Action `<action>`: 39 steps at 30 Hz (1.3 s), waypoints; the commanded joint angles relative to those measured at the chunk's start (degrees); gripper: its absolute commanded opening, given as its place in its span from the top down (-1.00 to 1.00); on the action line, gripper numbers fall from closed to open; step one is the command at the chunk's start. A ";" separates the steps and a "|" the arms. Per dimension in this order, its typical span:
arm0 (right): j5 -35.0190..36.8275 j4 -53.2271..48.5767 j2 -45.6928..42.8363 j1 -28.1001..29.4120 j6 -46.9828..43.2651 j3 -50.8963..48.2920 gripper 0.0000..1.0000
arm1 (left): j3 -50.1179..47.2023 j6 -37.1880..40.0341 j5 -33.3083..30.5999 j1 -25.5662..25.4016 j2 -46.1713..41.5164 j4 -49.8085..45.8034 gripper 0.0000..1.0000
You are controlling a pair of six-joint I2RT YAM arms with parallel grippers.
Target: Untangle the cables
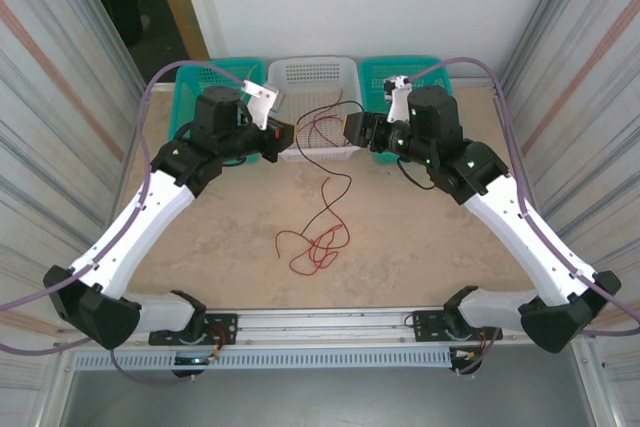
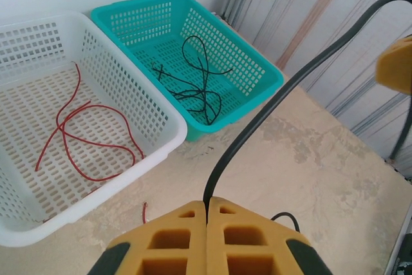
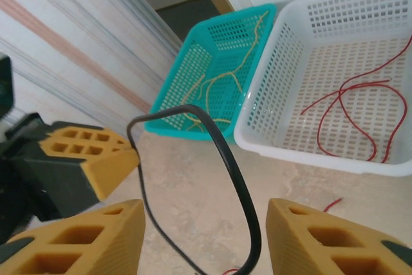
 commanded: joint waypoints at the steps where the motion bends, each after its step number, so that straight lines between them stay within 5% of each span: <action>1: -1.33 0.67 0.13 -0.16 -1.09 1.72 0.44 | 0.82 0.67 1.96 0.40 -1.73 1.81 1.00; 4: -2.55 1.70 -0.27 -0.05 -1.00 2.14 0.90 | 0.15 0.45 3.27 0.51 -1.51 2.77 1.00; 6: -2.94 2.64 -0.62 0.17 -0.88 2.54 1.00 | -0.50 -0.46 4.65 0.51 -1.14 3.68 0.91; 8: -3.45 3.54 -0.89 0.26 -0.83 3.18 1.00 | -1.93 -1.82 6.25 0.51 -0.85 5.61 0.34; 11: -4.22 4.54 -0.78 0.37 -0.69 4.54 1.00 | -5.25 -4.51 8.25 0.51 -0.80 10.21 -0.03; 23: -7.02 7.63 -0.73 0.62 0.93 6.82 1.00 | -8.31 -10.62 13.09 0.51 3.86 18.85 -0.11; 28: -8.09 8.08 -0.76 0.63 1.62 7.17 1.00 | -6.17 -11.33 12.35 0.51 6.27 19.47 0.18; 34: -7.51 7.91 -1.89 0.48 1.64 6.73 1.00 | -3.44 -12.29 11.98 0.51 8.55 19.63 0.95; 39: -6.02 7.25 -2.77 -0.08 1.64 5.77 1.00 | -0.88 -11.82 11.66 0.51 8.21 18.96 1.00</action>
